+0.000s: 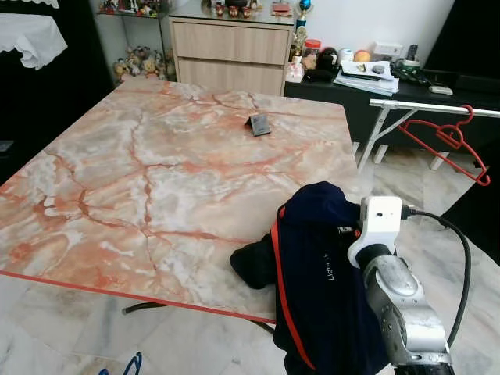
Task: Hang hanger
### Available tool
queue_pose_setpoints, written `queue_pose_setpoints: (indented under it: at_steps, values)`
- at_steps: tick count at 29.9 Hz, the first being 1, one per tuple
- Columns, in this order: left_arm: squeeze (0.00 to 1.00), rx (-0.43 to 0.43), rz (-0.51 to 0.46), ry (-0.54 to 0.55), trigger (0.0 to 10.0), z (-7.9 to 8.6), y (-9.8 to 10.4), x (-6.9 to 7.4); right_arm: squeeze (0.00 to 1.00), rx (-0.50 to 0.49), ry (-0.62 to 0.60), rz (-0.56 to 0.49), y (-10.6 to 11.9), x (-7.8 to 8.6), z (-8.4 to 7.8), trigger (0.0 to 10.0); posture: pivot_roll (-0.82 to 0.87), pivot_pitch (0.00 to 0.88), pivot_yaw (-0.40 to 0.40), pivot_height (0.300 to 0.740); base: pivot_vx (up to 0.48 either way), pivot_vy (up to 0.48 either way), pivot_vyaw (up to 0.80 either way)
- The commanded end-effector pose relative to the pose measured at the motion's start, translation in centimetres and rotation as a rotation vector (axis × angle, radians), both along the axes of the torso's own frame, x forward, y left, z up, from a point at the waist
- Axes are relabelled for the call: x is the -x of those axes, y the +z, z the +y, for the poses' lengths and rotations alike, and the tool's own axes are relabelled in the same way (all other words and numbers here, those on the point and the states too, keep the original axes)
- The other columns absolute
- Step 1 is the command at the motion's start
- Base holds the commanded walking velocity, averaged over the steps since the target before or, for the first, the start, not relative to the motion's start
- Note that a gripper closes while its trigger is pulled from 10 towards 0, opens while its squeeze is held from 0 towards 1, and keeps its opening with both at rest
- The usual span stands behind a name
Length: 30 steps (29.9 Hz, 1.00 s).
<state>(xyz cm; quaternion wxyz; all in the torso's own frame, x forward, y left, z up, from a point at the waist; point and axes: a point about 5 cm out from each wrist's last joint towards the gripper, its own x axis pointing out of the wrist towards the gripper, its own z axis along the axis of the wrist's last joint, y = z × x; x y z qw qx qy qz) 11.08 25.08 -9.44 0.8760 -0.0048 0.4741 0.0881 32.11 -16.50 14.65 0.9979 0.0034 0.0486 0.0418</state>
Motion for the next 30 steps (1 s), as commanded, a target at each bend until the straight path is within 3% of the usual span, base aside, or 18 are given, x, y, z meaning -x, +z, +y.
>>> queue_pose_setpoints:
  at_steps: [1,10,16,20,21,23,25,27,30]
  values:
    - [0.0,0.004,0.016,0.004,10.0,0.1,-0.2,0.8,1.0,-0.015,-0.022,0.0,0.2,0.3,-0.2,10.0,-0.05,0.095,-0.036,0.74,0.0,0.0,0.0]
    - [0.0,0.01,0.057,0.004,10.0,-0.9,-0.8,1.9,1.0,-0.195,-0.035,-0.032,0.8,1.0,0.4,10.0,-0.05,0.095,-0.036,0.74,0.0,0.0,0.0]
    - [0.0,0.011,0.071,0.005,10.0,-1.4,-1.0,2.2,1.0,-0.192,0.007,-0.069,1.4,1.7,0.7,10.0,-0.05,0.092,-0.039,0.74,0.0,0.0,0.0]
    - [0.0,0.011,0.074,0.004,10.0,-1.6,-1.0,2.2,1.0,-0.233,-0.146,-0.167,2.6,1.6,-1.0,10.0,-0.05,0.089,-0.037,0.74,0.0,0.0,0.0]
    - [0.0,0.01,0.074,0.002,10.0,-1.7,-1.1,2.1,0.71,-0.32,-0.252,-0.175,2.8,1.3,-2.2,10.0,-0.05,0.087,-0.035,0.74,0.0,0.0,0.0]
    - [0.0,0.01,0.074,0.001,10.0,-1.7,-1.1,2.1,0.71,-0.361,-0.29,-0.16,2.7,1.2,-2.6,10.0,-0.05,0.087,-0.035,0.74,0.0,0.0,0.0]
    - [0.0,0.01,0.076,0.002,10.0,-1.6,-1.0,2.2,0.0,-0.393,-0.303,-0.053,1.2,1.1,-2.6,10.0,-0.05,0.081,-0.039,0.74,0.0,0.0,0.0]
    - [0.0,0.009,0.076,0.005,10.0,-1.5,-1.0,2.2,0.0,-0.372,-0.244,0.006,0.3,1.2,-1.7,10.0,-0.04,0.083,-0.039,0.74,0.0,0.0,0.0]
    - [0.0,0.008,0.075,0.007,10.0,-1.4,-1.0,2.1,0.0,-0.326,-0.164,0.008,0.3,1.4,-0.6,10.0,-0.04,0.083,-0.037,0.74,0.0,0.0,0.0]
